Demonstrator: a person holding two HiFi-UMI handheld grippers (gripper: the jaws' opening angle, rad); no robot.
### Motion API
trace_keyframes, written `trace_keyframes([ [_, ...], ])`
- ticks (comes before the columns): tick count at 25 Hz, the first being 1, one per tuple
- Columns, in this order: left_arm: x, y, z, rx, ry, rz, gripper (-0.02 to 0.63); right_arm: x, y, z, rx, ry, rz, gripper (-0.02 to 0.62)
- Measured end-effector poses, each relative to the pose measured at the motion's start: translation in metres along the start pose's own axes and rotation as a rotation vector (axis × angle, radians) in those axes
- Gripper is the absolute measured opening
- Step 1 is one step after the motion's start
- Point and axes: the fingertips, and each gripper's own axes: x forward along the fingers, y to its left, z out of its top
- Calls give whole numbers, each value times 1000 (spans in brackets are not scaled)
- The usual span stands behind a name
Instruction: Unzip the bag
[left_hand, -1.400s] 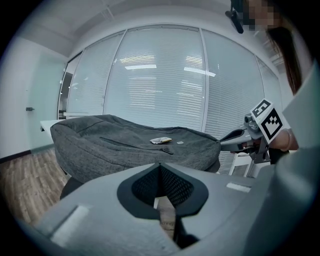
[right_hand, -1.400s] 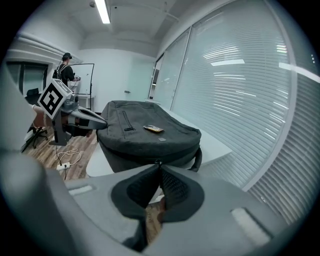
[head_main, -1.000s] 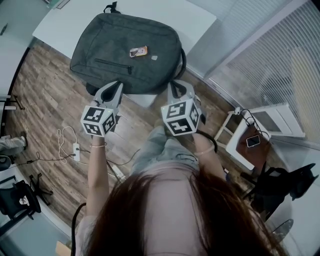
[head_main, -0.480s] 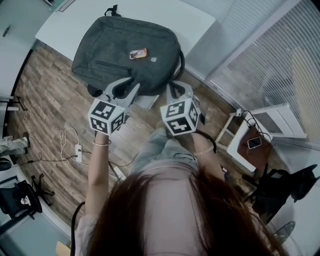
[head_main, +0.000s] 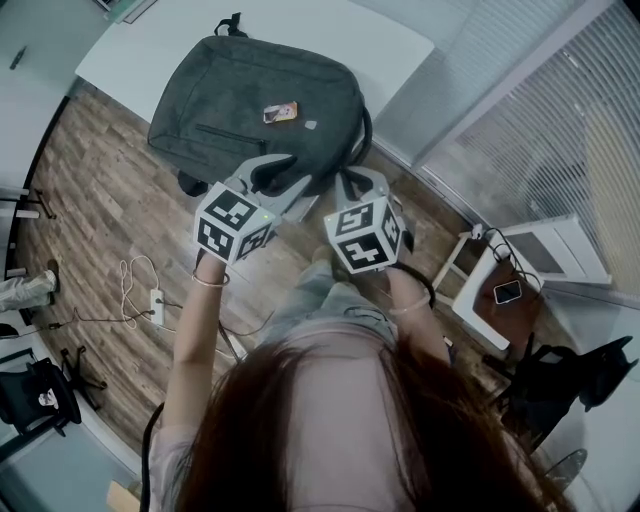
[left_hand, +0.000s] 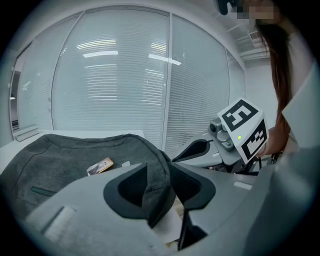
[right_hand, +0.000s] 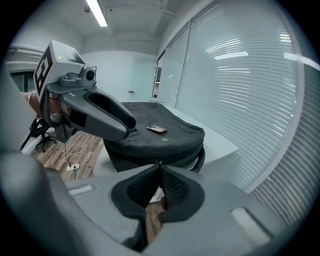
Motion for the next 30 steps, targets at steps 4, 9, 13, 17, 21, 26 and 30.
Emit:
trace_keyframes([
  [4, 10, -10, 1, 45, 47, -47, 150, -1, 0, 1, -15, 17, 10, 12],
  [9, 26, -18, -1, 127, 105, -83, 150, -1, 1, 2, -35, 39, 16, 12],
  [13, 38, -20, -10, 188, 164, -107, 146, 1, 2, 4, -46, 55, 24, 12],
  [17, 42, -19, -14, 199, 189, -129, 104, 3, 3, 5, -59, 67, 26, 12],
  [21, 44, -19, -17, 179, 207, -170, 89, 4, 3, 5, -78, 84, 41, 11],
  [26, 43, -17, -18, 113, 226, -245, 68, 4, 0, 3, -87, 109, 30, 12],
  [30, 42, -17, -17, 73, 226, -285, 61, 6, -9, 2, -86, 124, -1, 11],
])
